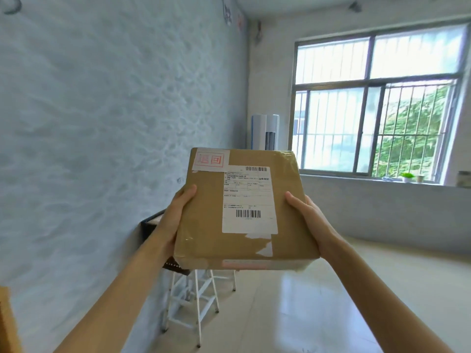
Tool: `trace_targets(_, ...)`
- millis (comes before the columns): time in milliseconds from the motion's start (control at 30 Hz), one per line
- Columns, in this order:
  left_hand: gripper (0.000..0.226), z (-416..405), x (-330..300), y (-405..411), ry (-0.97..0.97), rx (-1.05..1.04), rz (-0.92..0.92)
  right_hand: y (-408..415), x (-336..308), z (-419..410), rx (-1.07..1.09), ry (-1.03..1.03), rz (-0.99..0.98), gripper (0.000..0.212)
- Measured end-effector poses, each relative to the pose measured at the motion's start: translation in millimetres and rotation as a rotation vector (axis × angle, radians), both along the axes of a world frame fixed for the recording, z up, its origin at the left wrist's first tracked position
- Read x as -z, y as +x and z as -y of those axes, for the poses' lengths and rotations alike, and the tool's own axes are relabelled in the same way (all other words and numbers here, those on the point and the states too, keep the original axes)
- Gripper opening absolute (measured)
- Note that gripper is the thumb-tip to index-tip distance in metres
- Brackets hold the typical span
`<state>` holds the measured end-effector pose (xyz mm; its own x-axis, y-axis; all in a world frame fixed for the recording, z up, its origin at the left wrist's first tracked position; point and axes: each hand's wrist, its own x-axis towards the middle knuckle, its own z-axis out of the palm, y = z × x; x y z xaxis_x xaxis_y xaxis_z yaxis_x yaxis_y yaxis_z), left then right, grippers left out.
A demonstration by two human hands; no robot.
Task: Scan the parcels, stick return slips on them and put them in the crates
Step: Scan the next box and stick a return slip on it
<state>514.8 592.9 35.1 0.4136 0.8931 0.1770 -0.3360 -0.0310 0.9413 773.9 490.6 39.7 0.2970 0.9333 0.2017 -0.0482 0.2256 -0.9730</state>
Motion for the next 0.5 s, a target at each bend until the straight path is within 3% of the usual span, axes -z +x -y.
trace_targets(500, 0.060, -227, 3, 128, -0.021, -0.026, -0.013, 134, 1, -230, 0.001, -0.018, 0.015, 0.041)
